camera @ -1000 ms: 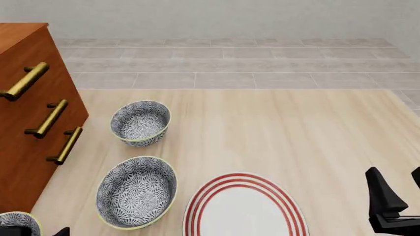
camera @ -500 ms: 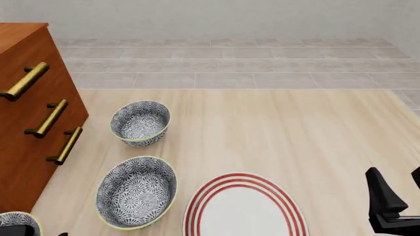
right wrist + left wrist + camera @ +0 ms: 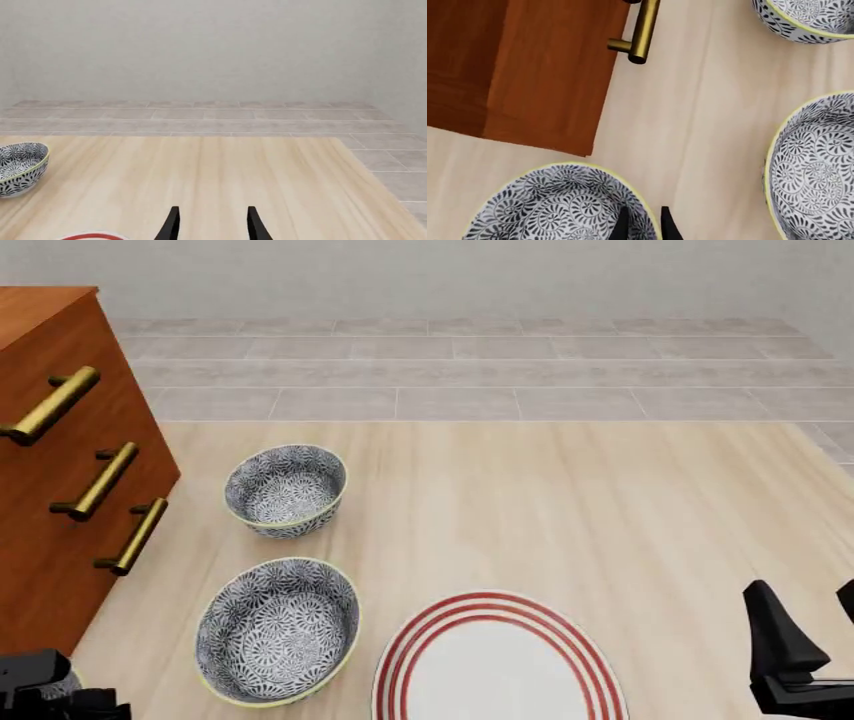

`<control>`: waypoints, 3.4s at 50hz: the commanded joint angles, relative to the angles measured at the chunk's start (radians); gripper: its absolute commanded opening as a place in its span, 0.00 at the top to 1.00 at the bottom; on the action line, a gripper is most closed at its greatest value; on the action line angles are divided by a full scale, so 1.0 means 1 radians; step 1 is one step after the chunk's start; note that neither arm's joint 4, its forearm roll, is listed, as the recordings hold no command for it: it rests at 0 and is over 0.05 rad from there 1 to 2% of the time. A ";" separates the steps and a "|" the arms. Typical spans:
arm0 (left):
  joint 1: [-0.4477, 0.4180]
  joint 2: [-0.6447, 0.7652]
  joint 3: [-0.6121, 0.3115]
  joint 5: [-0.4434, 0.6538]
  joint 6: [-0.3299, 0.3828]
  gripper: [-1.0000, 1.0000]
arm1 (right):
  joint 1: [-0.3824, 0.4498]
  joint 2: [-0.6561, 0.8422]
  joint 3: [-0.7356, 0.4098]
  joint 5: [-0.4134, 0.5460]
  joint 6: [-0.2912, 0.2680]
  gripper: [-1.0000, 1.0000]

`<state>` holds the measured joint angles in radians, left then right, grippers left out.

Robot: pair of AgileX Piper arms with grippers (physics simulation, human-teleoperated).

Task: Put the bowl at the front on the plate.

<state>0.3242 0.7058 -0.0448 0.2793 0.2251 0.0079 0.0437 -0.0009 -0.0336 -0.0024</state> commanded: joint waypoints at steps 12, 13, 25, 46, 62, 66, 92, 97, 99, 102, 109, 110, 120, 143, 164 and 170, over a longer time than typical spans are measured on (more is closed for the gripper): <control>0.019 -0.126 0.044 0.077 0.016 1.00 | -0.001 -0.006 0.000 0.005 -0.004 0.00; 0.018 -0.151 0.044 0.086 0.023 1.00 | -0.001 -0.007 0.000 0.006 -0.005 0.00; -0.112 -0.367 -0.074 0.276 -0.010 1.00 | 0.000 -0.007 0.000 0.004 -0.006 0.00; -0.178 -0.478 -0.231 0.378 0.035 1.00 | 0.001 0.001 0.000 -0.002 -0.006 0.00; -0.297 -0.516 -0.350 0.401 0.079 1.00 | 0.001 -0.009 0.000 0.009 -0.006 0.00; -0.327 -0.520 -0.373 0.393 0.093 1.00 | 0.001 -0.001 -0.001 0.002 -0.005 0.00; -0.592 -0.484 -0.450 0.289 0.205 1.00 | 0.001 0.014 -0.001 -0.011 -0.001 0.00; -0.638 -0.476 -0.448 0.267 0.249 1.00 | 0.001 0.015 -0.001 -0.011 -0.002 0.00; -0.662 -0.469 -0.451 0.260 0.264 1.00 | 0.001 0.015 -0.001 -0.012 -0.002 0.00; -0.709 -0.443 -0.463 0.246 0.270 1.00 | 0.001 0.015 -0.001 -0.011 -0.001 0.00; -0.787 -0.408 -0.473 0.213 0.315 1.00 | 0.001 0.014 0.000 -0.010 0.000 0.00; -0.798 -0.405 -0.474 0.209 0.323 1.00 | 0.001 0.014 0.000 -0.011 0.001 0.00; -0.928 -0.305 -0.512 0.146 0.355 1.00 | 0.002 0.015 0.000 -0.010 0.003 0.00; -1.192 -0.120 -0.538 0.011 0.370 1.00 | 0.002 0.024 0.000 -0.019 0.004 0.00; -1.373 0.041 -0.504 -0.178 0.418 1.00 | 0.002 0.010 -0.001 -0.005 0.000 0.00; -1.416 0.071 -0.499 -0.206 0.415 1.00 | 0.002 0.012 0.000 -0.008 0.000 0.00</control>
<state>-1.0123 0.7174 -0.5518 0.1367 0.6120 0.0096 0.0574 -0.0011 -0.0430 -0.0015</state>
